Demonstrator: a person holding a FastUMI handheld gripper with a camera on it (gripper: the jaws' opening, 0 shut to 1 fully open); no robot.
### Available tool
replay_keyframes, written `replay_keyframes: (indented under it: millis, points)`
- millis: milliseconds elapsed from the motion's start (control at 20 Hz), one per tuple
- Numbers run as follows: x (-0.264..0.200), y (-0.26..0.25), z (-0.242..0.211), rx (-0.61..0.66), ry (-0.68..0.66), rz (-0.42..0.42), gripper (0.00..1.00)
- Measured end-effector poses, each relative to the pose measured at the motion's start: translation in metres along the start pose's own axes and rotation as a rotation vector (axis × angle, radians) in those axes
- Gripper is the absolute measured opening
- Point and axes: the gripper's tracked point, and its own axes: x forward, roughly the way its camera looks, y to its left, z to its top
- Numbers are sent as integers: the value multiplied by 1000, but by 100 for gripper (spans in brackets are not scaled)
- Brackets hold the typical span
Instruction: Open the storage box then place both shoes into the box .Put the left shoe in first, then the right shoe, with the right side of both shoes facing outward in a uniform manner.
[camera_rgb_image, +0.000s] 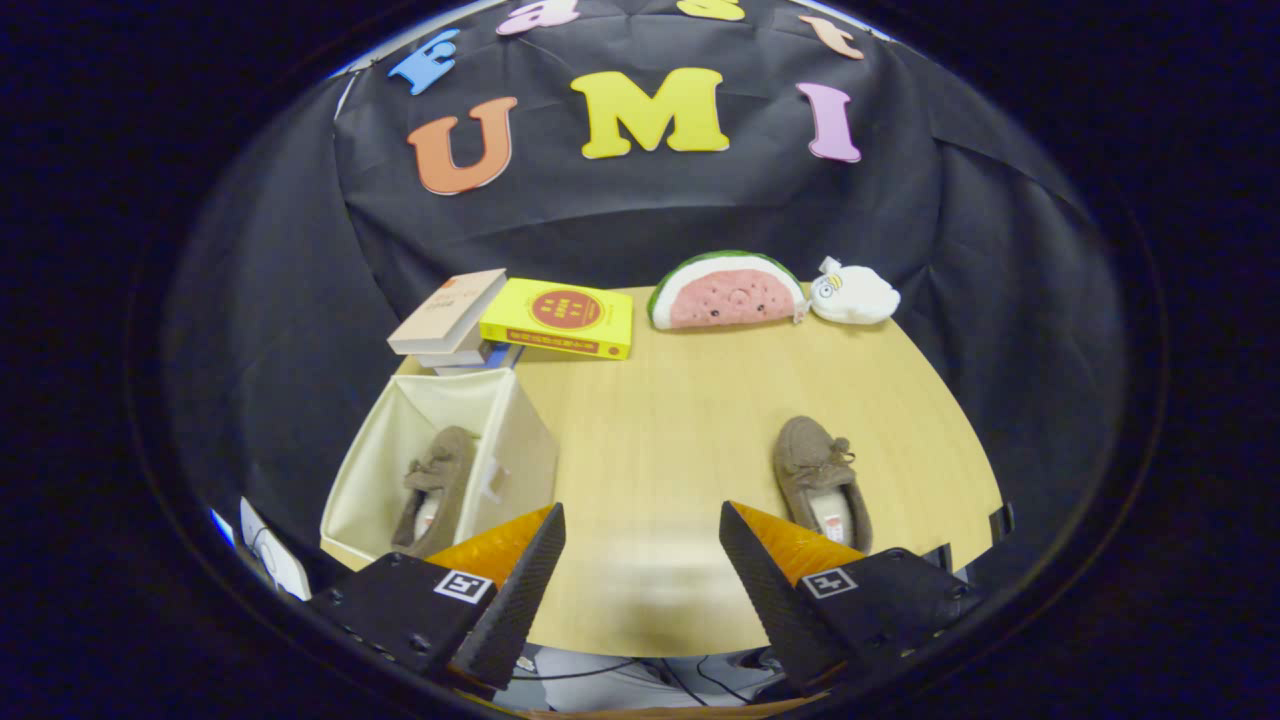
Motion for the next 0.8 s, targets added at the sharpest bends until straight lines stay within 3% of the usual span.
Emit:
replay_keyframes:
  millis: [400, 800]
  points:
    - [42, -139, -12, 36, 103, -85, 96]
    - [98, -230, -33, 56, 235, -108, 90]
